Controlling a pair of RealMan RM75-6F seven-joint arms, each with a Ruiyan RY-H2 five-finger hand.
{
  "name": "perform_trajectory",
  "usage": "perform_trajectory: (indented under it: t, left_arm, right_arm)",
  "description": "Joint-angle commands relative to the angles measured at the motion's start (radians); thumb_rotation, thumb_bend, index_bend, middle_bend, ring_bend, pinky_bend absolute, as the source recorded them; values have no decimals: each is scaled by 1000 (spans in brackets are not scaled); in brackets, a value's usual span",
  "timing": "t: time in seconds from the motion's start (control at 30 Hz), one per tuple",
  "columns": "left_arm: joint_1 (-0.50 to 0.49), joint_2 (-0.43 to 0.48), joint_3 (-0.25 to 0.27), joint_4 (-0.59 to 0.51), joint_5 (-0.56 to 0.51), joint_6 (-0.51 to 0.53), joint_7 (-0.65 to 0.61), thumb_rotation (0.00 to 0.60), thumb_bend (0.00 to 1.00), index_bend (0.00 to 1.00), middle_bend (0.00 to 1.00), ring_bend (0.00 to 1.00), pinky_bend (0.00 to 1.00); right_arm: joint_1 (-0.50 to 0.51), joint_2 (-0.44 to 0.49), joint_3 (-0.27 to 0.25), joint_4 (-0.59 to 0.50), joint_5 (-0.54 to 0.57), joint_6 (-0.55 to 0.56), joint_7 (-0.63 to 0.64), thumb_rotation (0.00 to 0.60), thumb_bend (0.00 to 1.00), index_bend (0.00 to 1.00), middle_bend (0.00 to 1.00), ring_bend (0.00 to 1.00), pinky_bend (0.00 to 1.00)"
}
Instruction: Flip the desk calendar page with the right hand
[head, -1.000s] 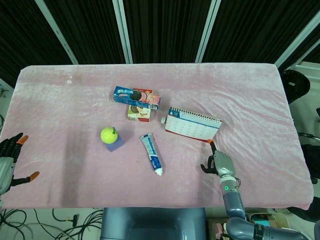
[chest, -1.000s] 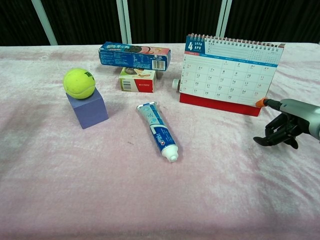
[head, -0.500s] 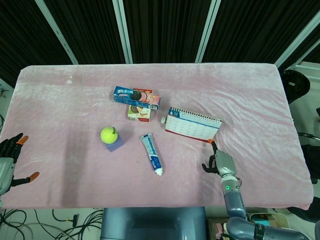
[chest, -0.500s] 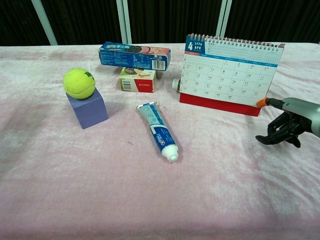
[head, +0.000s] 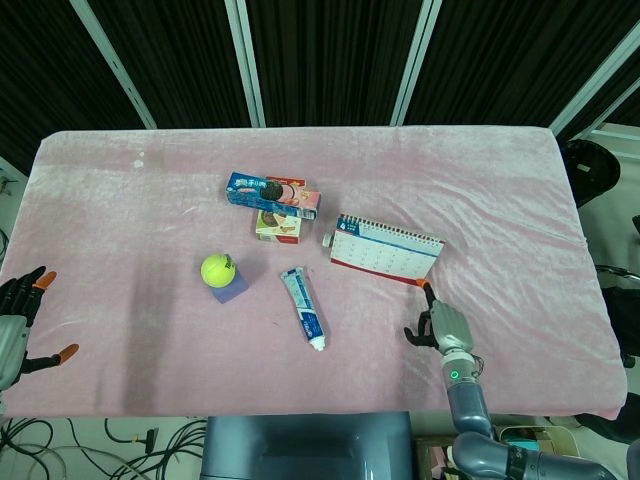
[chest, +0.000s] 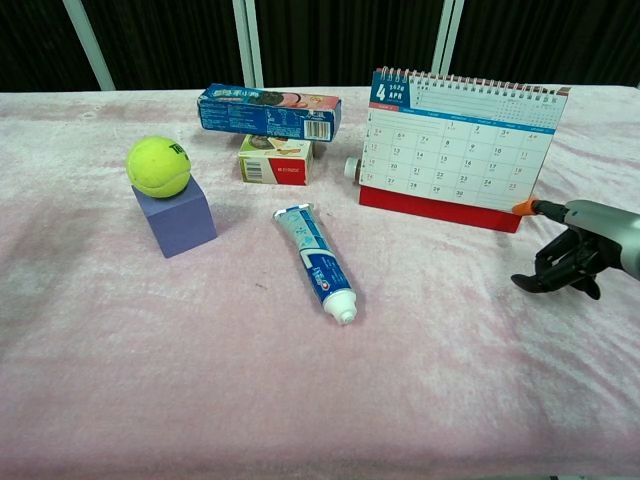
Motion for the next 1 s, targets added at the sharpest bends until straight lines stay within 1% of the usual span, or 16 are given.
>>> perform_trajectory:
  t: [0.03,0.4,0.67,0.8,1.0]
  left_arm:
    - [0,0,0,0,-1,-1,-1,600,0,0,0,0,0]
    - [0,3,-1,-1,-3,-3,-4,600,0,0,0,0,0]
    - [0,4,-2,-2,-4,-3,-9,600,0,0,0,0,0]
    - [0,5,0,-2,-2,-4,-10,600,0,0,0,0,0]
    - [0,5,2,-5,1,-4,-8,600,0,0,0,0,0]
  right_arm:
    - [4,-5,3,7,0,-1,-2,600,301,0,710,788,763]
    - [30,-46,12,45,-22,15,-25,600,317,0,710,788,763]
    - [44,-64,26,48,-35,29,-36,600,323,0,710,788,763]
    - [50,-65,27,32,-61,45,-46,600,324,0,710,788,763]
    - [53,-50,31,-29,-125,82,-56,600,327,0,708,788,763]
